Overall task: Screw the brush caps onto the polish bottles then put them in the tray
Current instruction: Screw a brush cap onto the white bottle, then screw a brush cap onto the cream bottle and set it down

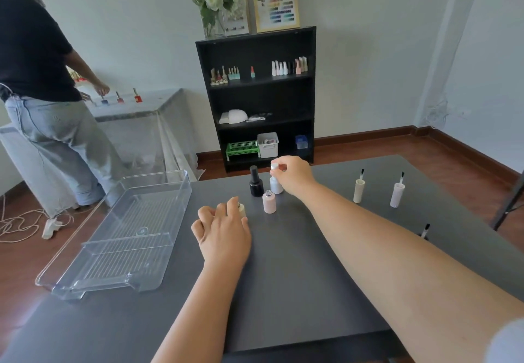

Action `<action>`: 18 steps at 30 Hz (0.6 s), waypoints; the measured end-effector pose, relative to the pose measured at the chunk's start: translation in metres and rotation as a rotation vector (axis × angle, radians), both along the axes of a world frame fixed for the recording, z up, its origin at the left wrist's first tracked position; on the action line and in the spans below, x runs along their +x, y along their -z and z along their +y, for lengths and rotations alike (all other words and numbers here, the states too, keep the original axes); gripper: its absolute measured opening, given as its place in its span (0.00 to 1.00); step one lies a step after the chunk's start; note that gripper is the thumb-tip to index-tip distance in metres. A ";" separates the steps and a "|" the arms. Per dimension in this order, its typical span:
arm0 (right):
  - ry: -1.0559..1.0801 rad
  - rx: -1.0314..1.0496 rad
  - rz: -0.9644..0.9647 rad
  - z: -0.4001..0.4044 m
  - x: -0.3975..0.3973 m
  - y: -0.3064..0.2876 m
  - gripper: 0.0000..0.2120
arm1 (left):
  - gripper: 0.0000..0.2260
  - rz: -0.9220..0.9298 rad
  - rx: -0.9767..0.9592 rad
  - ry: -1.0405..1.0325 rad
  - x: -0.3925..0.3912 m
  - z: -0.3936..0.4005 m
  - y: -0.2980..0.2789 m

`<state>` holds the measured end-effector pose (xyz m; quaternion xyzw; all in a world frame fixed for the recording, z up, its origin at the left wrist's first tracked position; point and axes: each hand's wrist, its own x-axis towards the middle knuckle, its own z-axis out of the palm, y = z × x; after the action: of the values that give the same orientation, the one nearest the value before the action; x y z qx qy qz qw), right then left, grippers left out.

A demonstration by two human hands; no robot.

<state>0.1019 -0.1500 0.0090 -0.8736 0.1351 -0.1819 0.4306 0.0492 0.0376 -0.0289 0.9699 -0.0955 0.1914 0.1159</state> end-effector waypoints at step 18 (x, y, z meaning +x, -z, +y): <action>0.366 0.358 -0.256 -0.054 -0.125 -0.012 0.19 | 0.12 0.147 -1.045 0.225 -0.057 -0.015 -0.007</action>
<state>-0.0228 -0.2044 0.0205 -0.7147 0.2652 -0.3385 0.5516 -0.0075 0.0231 -0.0221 0.7777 -0.0827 0.1315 0.6092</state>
